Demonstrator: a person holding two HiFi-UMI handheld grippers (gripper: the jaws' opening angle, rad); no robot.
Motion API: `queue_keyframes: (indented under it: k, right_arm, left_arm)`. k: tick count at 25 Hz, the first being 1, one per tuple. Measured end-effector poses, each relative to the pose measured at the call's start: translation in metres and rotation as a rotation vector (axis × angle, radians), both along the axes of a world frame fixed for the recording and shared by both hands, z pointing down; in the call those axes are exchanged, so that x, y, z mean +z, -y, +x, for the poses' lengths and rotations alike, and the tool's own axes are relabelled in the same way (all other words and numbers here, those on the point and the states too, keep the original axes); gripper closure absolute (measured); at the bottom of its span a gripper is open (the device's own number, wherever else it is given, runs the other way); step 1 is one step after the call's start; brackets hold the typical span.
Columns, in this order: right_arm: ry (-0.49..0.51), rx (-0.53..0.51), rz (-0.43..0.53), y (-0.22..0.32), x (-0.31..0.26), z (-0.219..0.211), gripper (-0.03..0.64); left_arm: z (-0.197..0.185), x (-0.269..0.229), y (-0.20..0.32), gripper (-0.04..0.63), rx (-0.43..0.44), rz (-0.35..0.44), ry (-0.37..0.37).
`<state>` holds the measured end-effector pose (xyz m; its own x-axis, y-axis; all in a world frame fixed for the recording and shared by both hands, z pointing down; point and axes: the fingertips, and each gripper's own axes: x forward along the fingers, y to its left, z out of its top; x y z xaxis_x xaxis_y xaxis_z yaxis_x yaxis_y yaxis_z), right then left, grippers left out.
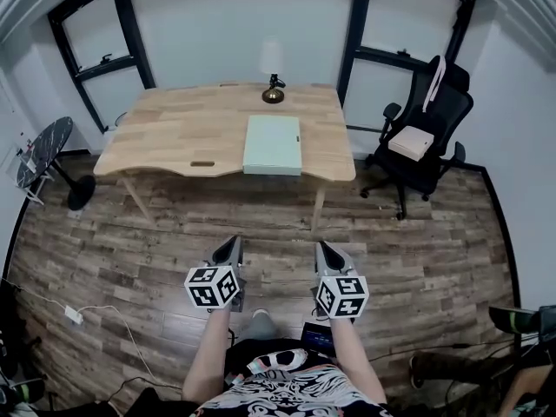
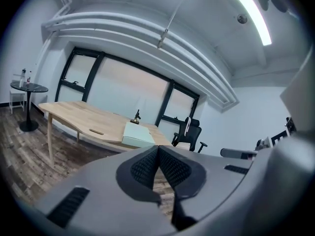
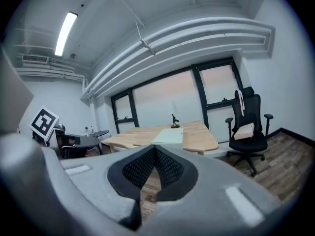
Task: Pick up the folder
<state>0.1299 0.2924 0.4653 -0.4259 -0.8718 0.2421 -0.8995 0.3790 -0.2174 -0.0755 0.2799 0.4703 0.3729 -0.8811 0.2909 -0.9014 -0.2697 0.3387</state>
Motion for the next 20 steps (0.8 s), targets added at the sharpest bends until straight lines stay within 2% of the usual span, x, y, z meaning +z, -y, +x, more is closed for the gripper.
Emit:
queue_keyframes:
  k: [5,8,10,12,15,18,20]
  right_arm:
    - [0.010,0.014,0.046,0.007,0.002,0.005,0.612]
    - [0.070,0.013,0.137,0.021,-0.013,0.008,0.612]
    - [0.069,-0.024,0.165,0.034,-0.019,0.003,0.612]
    - [0.009,-0.048,0.153,0.053,-0.015,-0.001,0.612]
    - [-0.071,-0.033,0.082,0.097,0.005,-0.002,0.612]
    - [-0.103,-0.010,0.015,0.151,0.026,-0.003,0.612]
    - [-0.165,-0.006,0.009,0.190,0.032,-0.011,0.612]
  left_arm:
    - [0.000,0.012,0.003,0.588,0.001,-0.012,0.014]
    - [-0.001,0.016,0.017,0.588,0.008,-0.001,0.036]
    - [-0.007,0.015,0.032,0.588,-0.010,0.018,0.013]
    - [-0.015,0.020,0.052,0.586,-0.039,0.014,0.009]
    - [-0.024,0.032,0.096,0.586,-0.055,-0.005,0.007]
    - [-0.027,0.041,0.148,0.586,-0.030,-0.015,-0.007]
    - [-0.029,0.042,0.189,0.588,0.007,-0.020,-0.014]
